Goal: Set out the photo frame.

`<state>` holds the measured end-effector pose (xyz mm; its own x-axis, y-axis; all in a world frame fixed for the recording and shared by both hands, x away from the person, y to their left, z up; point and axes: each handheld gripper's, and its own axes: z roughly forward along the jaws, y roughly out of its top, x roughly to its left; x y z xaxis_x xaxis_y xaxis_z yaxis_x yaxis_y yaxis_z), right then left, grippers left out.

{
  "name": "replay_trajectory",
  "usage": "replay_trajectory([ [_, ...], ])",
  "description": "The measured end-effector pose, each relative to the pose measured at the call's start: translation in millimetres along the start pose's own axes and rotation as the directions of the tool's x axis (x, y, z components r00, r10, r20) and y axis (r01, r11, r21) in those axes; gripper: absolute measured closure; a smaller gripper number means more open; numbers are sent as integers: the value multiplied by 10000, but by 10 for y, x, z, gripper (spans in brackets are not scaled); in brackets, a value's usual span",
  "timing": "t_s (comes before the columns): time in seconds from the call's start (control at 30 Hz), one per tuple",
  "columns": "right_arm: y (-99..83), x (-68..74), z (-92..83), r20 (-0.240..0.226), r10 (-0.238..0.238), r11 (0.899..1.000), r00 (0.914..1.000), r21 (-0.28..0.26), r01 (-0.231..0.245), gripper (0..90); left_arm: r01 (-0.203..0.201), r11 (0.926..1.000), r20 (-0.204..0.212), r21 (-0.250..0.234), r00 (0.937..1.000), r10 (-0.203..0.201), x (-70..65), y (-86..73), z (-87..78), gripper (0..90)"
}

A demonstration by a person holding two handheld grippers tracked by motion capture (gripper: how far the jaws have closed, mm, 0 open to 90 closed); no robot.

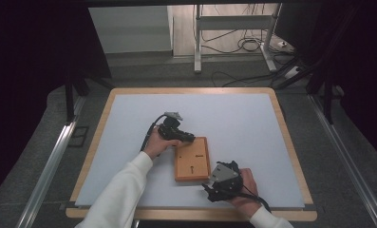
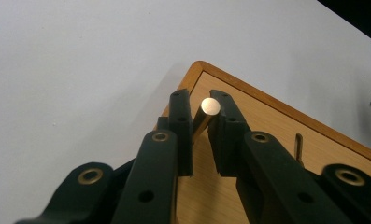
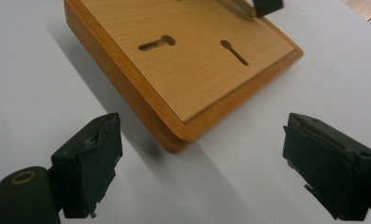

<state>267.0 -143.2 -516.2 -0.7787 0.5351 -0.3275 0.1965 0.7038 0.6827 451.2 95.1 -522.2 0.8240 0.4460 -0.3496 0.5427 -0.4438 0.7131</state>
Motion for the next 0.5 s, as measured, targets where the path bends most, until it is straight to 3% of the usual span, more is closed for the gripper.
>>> replay_trajectory([
  [0.03, 33, 48, 74, 161, -326, 9994, 9993, 151, 324, 122, 19, 10000, 52, 32, 10000, -20, 12, 4, -3, 803],
  [0.2, 100, 118, 190, 432, -621, 9976, 9971, 342, 607, 123, 96, 10000, 112, 22, 9999, -96, 20, 4, -1, 802],
  [0.37, 190, 193, 293, 1047, -1260, 9918, 9865, 359, 1228, 154, 220, 9998, 151, -40, 9996, -219, 33, 1, -3, 807],
  [0.5, 256, 216, 268, 1429, -1664, 9860, 9756, 124, 1664, 196, 107, 9999, -308, -41, 9995, -108, 3, 14, -1, 830],
])
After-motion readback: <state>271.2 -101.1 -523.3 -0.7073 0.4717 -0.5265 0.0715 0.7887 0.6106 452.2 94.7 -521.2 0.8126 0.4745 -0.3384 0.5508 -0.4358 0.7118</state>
